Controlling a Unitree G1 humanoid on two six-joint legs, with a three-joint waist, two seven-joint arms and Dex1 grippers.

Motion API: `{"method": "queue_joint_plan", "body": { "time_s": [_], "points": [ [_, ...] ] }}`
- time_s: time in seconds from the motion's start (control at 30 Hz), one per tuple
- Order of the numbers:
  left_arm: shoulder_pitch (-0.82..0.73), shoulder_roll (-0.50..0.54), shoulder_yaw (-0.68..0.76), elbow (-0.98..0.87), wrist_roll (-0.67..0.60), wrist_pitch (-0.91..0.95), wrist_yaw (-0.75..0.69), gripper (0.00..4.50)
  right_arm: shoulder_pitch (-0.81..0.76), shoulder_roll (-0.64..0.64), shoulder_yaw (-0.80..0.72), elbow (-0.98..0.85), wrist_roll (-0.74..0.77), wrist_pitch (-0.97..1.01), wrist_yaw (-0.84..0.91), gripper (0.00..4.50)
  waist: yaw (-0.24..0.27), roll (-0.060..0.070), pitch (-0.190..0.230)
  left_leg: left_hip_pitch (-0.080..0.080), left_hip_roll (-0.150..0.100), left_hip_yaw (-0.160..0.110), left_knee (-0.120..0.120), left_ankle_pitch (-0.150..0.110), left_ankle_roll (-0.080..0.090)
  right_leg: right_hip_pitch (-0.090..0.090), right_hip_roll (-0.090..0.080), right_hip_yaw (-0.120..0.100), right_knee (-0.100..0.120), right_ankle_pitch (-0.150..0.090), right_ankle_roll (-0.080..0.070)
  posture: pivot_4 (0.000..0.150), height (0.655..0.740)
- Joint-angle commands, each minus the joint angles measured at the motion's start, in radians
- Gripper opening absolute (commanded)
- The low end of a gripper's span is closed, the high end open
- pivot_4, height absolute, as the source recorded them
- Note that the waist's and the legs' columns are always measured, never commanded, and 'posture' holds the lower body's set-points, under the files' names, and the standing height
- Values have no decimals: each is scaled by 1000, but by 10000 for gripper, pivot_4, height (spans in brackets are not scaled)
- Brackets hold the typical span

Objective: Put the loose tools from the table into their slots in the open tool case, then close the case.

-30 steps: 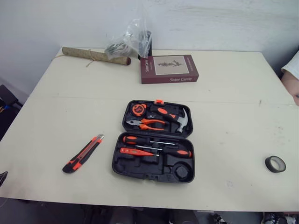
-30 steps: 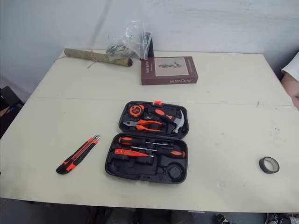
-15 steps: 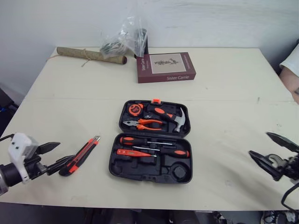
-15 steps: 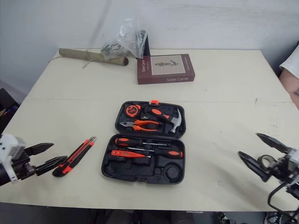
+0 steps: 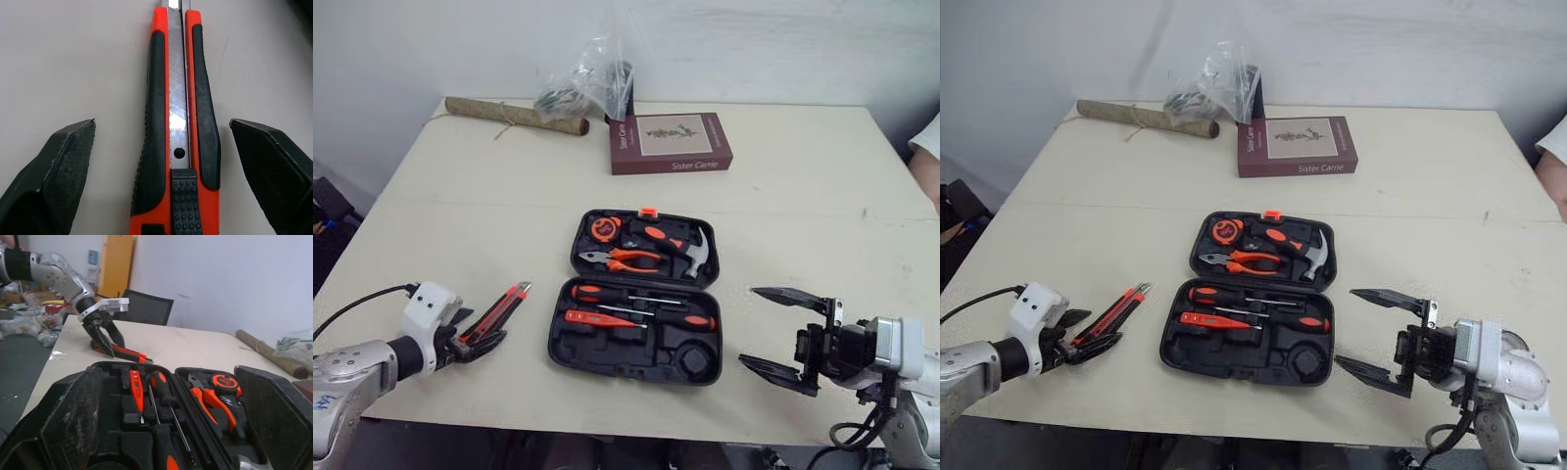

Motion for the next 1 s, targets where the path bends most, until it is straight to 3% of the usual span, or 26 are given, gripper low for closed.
{"method": "queue_joint_plan", "body": {
  "time_s": [0.03, 0.13, 0.27, 0.33, 0.43, 0.57, 0.77, 0.87, 1.0],
  "points": [
    [16, 19, -73, -3, 9, 54, -34, 39160, 11, 6, -7, 14, -11, -33, 20, 45000, 6, 1, 0, 0, 0, 0, 0, 0, -1, 0, 0, 0, 0, 0, 0, 1500, 7400],
    [24, 22, -90, -8, 15, 58, -43, 30227, 13, 6, -17, 37, -22, -53, 17, 45000, 5, 2, -1, 0, 0, 1, 0, 1, -1, 0, 0, 1, -1, 0, 0, 1500, 7400],
    [9, 4, -74, -1, 44, -36, -50, 15127, 21, 1, -29, 59, -29, -70, 11, 45000, 6, 4, -2, 0, 0, 2, 0, 0, -2, 0, 0, 1, -2, 0, 0, 1500, 7400],
    [-16, -10, -53, 2, 44, -121, -77, 15120, 29, -1, -38, 68, -31, -78, 8, 45000, 9, 4, -2, 0, 0, 1, 0, 0, -2, 0, 0, 1, -2, 0, 0, 1500, 7400],
    [-72, -1, -11, -38, 4, -313, -229, 15120, 52, -12, -62, 82, -25, -87, 21, 45000, 10, 2, -1, -1, 0, 1, 0, 0, -2, 0, 0, 1, -2, 0, 0, 1500, 7400],
    [-199, 49, -26, -109, -133, -300, -388, 15120, 74, -46, -101, 109, -8, -91, 70, 45000, 8, -4, 0, -3, 0, 0, 0, 2, -5, 0, 0, -2, -3, 0, 0, 1500, 7400],
    [-411, 136, -291, -142, -103, -265, -570, 15120, 60, -58, -88, 103, 6, -63, 86, 45000, -10, -2, 1, -2, 0, 2, 0, 2, -5, 0, 3, -1, -3, 0, 0, 1500, 7400],
    [-579, 134, -493, -147, 30, -237, -592, 15120, 58, -62, -80, 106, -4, -63, 98, 45000, -10, -5, 3, -2, 0, 1, 2, 3, -5, 0, 5, -1, 0, 0, 1, 1500, 7400],
    [-685, 114, -668, -156, 153, -187, -586, 15120, 71, -60, -84, 102, -13, -65, 93, 45000, -13, -5, 3, -2, 0, 2, 3, 4, -4, 0, 13, 3, 0, 1, 2, 1500, 7400]
  ]
}}
